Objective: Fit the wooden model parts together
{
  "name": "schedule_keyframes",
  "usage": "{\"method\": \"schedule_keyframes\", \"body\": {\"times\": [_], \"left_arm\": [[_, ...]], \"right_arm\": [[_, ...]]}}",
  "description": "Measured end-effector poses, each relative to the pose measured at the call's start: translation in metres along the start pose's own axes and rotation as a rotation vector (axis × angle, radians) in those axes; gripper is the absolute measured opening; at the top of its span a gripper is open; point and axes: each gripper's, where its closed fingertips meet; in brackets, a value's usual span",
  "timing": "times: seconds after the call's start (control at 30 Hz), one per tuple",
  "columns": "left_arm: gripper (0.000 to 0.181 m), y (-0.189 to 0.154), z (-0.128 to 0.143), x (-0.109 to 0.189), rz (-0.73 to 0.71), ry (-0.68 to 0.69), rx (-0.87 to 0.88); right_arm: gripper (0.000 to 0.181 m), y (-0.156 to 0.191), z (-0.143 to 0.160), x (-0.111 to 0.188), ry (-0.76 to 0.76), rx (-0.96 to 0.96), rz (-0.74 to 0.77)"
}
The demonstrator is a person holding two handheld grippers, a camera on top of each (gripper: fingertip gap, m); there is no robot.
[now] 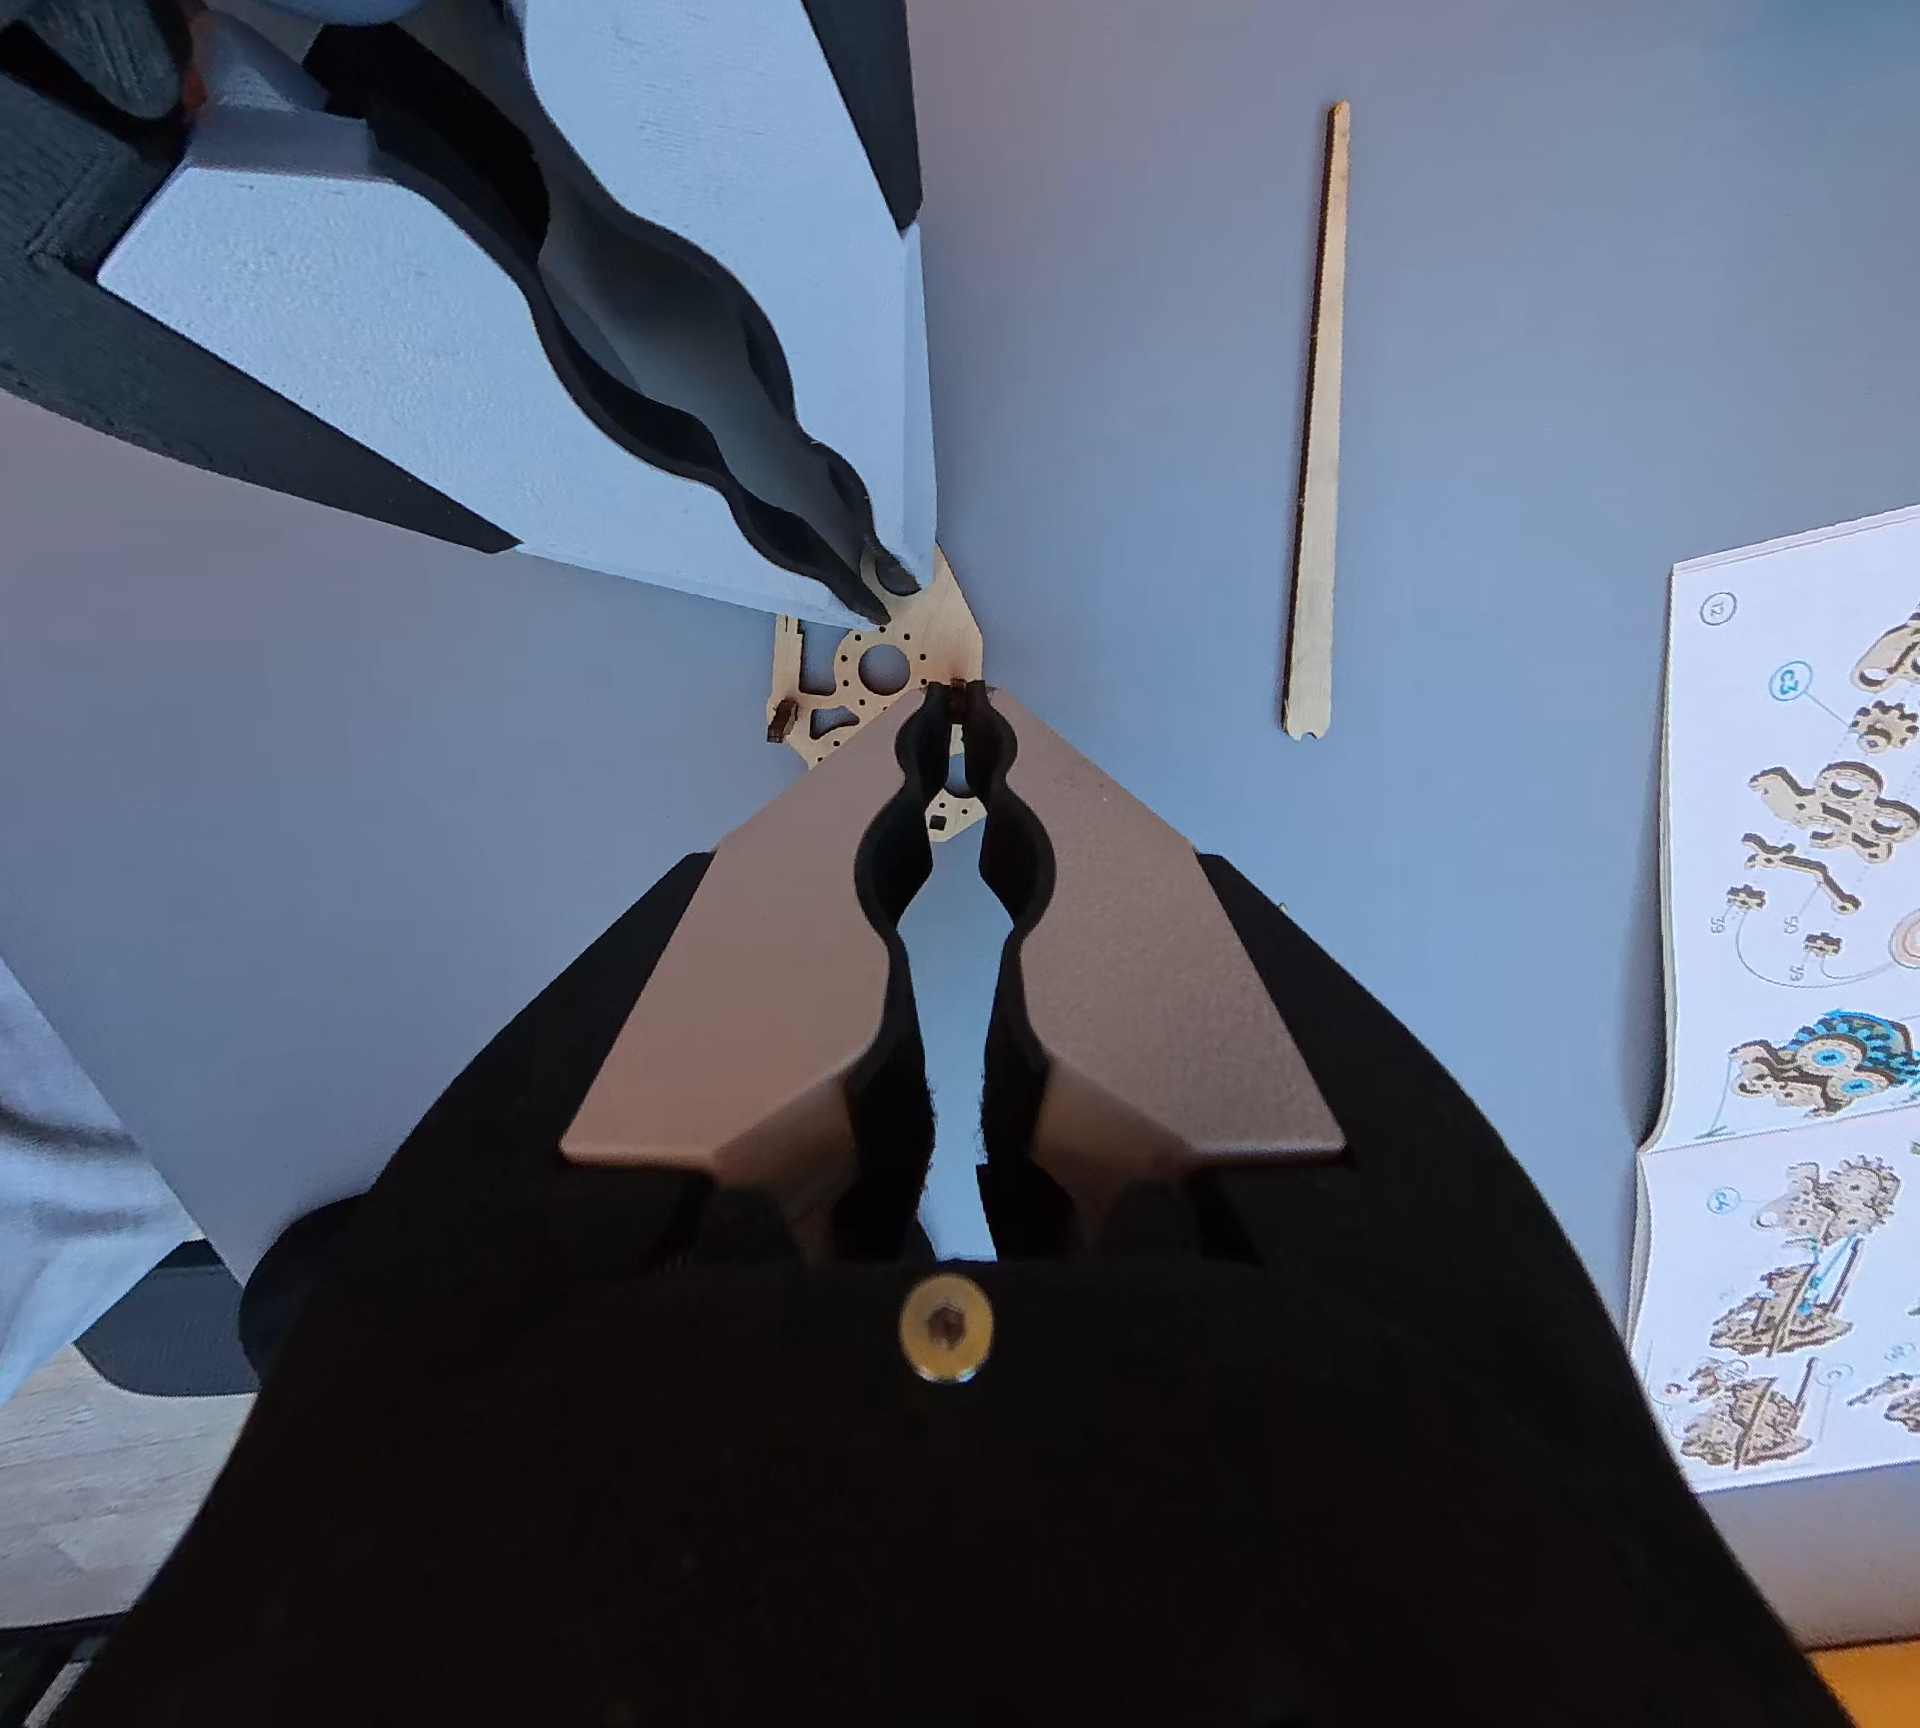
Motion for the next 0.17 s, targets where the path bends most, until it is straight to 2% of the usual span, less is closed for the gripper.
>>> {"method": "schedule_keyframes", "body": {"times": [0.13, 0.17], "left_arm": [[0.003, 0.0025, -0.0005, 0.0029, -0.006, -0.006, 0.025], [0.008, 0.0058, -0.0015, 0.0055, -0.016, -0.016, 0.044]], "right_arm": [[0.001, 0.0001, 0.0001, -0.0001, -0.003, 0.008, 0.017], [0.001, 0.0001, 0.0001, -0.0003, -0.004, 0.009, 0.02]]}}
Point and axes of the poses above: each gripper's, where its closed fingertips meet, x back along the fingers, z out of its underside, y = z × x across the jaws, and after that the axes turned 3 degrees about y, right-handed
